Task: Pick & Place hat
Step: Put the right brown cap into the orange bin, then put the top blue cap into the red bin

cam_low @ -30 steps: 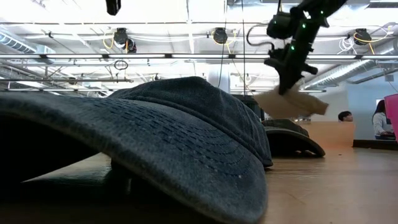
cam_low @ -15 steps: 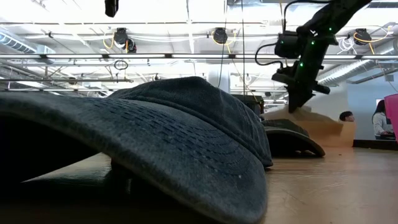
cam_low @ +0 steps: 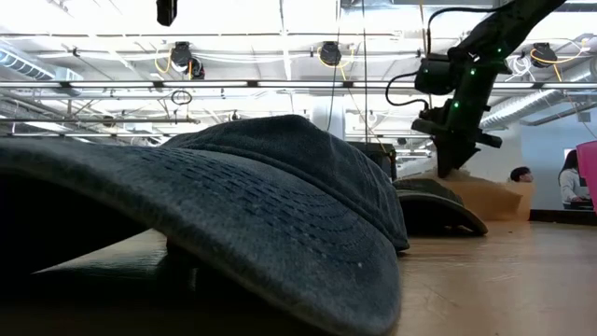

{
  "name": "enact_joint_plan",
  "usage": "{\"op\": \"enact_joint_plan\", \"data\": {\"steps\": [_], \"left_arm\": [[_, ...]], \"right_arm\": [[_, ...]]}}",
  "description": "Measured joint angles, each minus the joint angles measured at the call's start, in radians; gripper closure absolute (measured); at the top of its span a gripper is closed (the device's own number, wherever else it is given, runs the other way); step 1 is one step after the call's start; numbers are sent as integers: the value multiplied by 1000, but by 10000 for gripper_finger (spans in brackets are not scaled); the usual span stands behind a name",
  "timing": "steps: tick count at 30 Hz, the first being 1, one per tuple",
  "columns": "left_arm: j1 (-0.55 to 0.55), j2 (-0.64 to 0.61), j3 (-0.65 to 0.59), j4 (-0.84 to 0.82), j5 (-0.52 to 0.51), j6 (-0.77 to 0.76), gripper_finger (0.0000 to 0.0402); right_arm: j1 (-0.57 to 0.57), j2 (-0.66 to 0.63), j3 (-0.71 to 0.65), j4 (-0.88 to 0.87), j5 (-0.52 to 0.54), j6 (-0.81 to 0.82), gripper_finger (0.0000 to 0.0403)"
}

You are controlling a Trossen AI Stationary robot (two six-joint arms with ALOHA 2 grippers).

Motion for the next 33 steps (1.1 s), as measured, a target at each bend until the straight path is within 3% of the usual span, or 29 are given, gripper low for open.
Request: {"op": "enact_joint_plan", "data": {"steps": [12, 17, 26, 33], "left_arm": [[0, 0, 0, -1, 0, 10, 284], [0, 0, 0, 0, 0, 46, 284], [15, 0, 0, 1, 0, 89, 284], [46, 0, 0, 79, 46, 88, 284]], "right_arm": [[0, -120, 0, 41, -3, 18, 294], [30, -198, 0, 116, -105, 158, 285], [274, -218, 0, 403, -130, 372, 292], [526, -148, 0, 585, -20, 542, 293]]}}
